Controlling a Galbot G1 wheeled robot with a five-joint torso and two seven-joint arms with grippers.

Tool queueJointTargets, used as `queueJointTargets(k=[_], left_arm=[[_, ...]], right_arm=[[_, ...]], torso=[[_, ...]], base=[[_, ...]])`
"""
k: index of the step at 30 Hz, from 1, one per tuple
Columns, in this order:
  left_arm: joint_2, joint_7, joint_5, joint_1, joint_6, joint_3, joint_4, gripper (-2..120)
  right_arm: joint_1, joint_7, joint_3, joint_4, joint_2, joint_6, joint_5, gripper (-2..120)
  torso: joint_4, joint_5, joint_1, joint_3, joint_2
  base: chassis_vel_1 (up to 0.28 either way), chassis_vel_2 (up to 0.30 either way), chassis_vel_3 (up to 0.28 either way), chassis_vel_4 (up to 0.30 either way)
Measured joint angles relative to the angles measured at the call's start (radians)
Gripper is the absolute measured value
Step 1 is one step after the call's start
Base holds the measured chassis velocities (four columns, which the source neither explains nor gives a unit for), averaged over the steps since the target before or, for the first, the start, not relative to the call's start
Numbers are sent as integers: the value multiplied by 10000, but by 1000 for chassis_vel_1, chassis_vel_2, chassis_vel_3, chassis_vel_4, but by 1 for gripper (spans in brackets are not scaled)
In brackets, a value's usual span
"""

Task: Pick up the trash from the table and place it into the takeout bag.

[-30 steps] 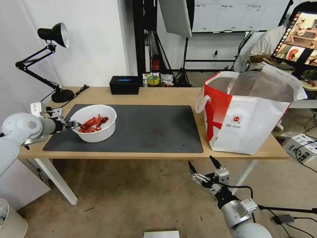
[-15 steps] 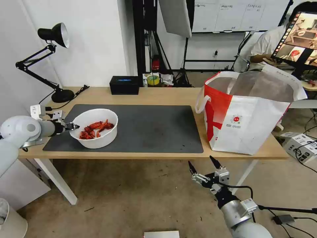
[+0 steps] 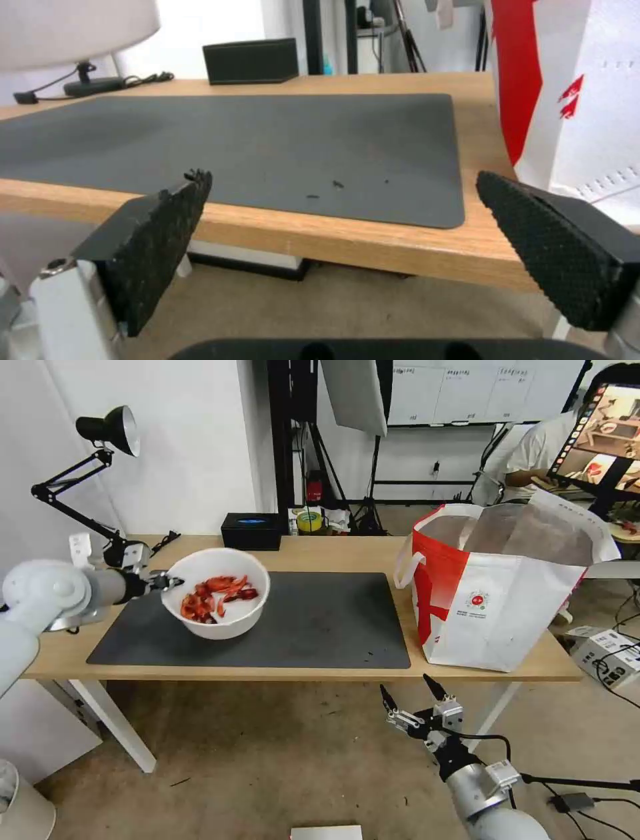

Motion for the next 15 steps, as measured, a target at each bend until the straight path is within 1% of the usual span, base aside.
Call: queueJointTargets(k=[1,4,5,8,9,11,13,15], left_arm=[[0,0,0,0,0,0,0,0],[-246,-300,-299,-1009,-20,701,-480,0],[-246,-300,-299,-1009,-20,701,-480,0],[-508,-309,-301,-1542,-365,1175,-1011,0],[-508,-309,-301,-1542,-365,1175,-1011,0],[-755,-298,-298,-1875,-693,1509,-1251,0],[-829,-297,-296,-1980,-775,1594,-1280,0],[-1123,-298,-290,-2443,-1012,1975,-1290,0]], right_arm=[[0,0,0,0,0,0,0,100],[0,-1,0,0,0,0,0,100],[0,-1,0,0,0,0,0,100],[0,0,0,0,0,0,0,100],[0,0,0,0,0,0,0,100],[0,0,0,0,0,0,0,100],[0,0,0,1,0,0,0,100],[0,0,0,0,0,1,0,100]], torso=[[0,0,0,0,0],[-2,2,0,0,0],[-2,2,0,0,0],[-1,1,0,0,-1],[-1,1,0,0,-1],[-1,0,0,0,-1],[-1,0,0,0,-1],[-1,-1,1,1,-1]], base=[[0,0,0,0],[0,0,0,0],[0,0,0,0],[0,0,0,0],[0,0,0,0],[0,0,0,0],[0,0,0,0],[0,0,0,0]])
